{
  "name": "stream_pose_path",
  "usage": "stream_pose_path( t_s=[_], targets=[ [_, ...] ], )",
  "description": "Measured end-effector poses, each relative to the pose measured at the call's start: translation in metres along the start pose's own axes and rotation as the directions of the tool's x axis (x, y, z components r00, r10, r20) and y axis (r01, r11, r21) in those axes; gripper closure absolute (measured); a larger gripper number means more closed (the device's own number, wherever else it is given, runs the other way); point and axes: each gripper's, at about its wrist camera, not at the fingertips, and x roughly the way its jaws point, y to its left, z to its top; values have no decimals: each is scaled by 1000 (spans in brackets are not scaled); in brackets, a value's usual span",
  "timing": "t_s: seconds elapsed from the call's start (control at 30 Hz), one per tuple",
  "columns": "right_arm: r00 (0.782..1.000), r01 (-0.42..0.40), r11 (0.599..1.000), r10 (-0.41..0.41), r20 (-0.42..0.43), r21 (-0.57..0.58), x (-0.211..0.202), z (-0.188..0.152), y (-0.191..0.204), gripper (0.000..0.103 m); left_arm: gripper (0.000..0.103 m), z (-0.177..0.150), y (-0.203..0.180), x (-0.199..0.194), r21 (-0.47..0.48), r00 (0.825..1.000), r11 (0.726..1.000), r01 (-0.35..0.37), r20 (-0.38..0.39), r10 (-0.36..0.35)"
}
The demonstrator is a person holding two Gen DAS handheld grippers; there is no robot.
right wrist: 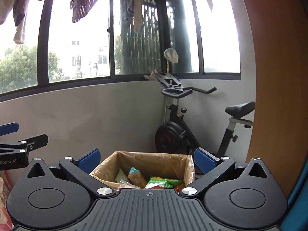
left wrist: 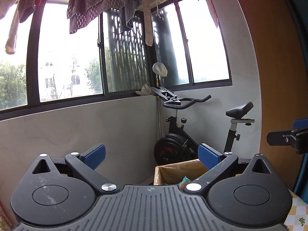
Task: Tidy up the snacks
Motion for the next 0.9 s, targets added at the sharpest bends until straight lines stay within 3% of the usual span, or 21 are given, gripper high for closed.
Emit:
stream_pose_path(
  t_s=[0.17, 0.9],
  targets=[
    [1000, -12, 1000, 12, 2, 15, -16, 3, -1, 0, 0, 5, 5, -12, -39, 999, 998, 50, -20, -51],
    [1000, 18, 1000, -18, 5, 9, -25, 1, 0, 0, 0, 2, 1, -13, -71, 1000, 997, 18, -21, -19]
  ],
)
